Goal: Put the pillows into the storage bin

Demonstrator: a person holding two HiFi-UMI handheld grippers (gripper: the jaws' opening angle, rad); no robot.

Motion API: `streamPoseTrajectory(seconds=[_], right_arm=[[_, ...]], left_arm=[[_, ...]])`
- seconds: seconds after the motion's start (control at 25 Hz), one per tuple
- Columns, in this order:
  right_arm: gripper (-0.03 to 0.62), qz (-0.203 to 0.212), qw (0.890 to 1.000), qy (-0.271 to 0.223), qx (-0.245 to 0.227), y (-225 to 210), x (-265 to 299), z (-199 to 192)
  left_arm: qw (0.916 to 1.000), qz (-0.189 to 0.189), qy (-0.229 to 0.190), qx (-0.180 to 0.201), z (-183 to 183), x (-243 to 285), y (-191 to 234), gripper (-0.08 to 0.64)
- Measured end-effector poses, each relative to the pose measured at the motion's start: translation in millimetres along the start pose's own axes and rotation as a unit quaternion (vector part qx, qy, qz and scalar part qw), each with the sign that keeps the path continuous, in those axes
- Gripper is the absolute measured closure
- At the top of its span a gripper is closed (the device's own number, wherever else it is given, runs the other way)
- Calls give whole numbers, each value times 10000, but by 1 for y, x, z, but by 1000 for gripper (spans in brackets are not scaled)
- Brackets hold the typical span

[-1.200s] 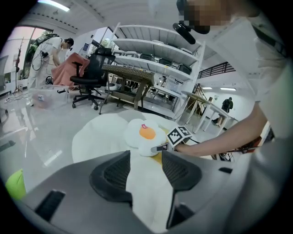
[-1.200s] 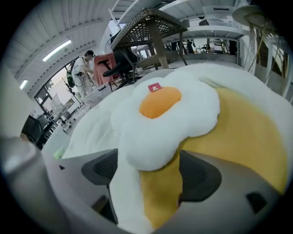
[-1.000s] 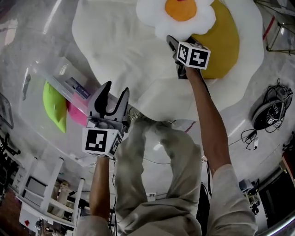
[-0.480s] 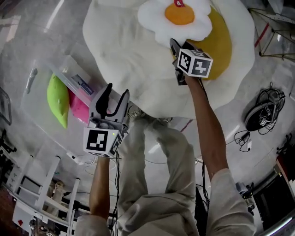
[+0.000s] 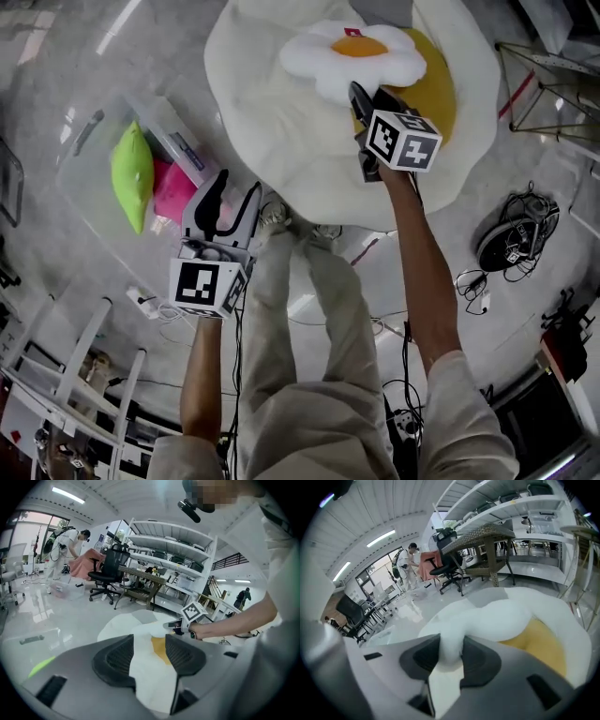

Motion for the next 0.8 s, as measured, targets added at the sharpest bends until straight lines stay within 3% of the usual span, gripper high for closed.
streamPoseTrajectory(seconds=[0.48, 0.68, 0.8], right_arm=[[477, 1182, 9887, -109, -916, 159, -20, 41], [476, 1842, 9738, -80, -1327, 259, -10, 35], [476, 2311, 9590, 73, -1640, 324, -1, 21]], left_arm=[[9932, 992, -466, -388, 12, -111, 40, 350], [9838, 1526, -693, -631, -9, -170, 68, 350], [9735, 1952, -831, -857, -25, -209, 82, 350]])
Point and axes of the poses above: the fingertips, and each gripper's own axes: x forward along the fingers, y to its left, z out of its top, the point moved 5 cm from there along -x, backward along the fingers, and after that the axes turned 4 degrees about -z, right-handed, at the moved point
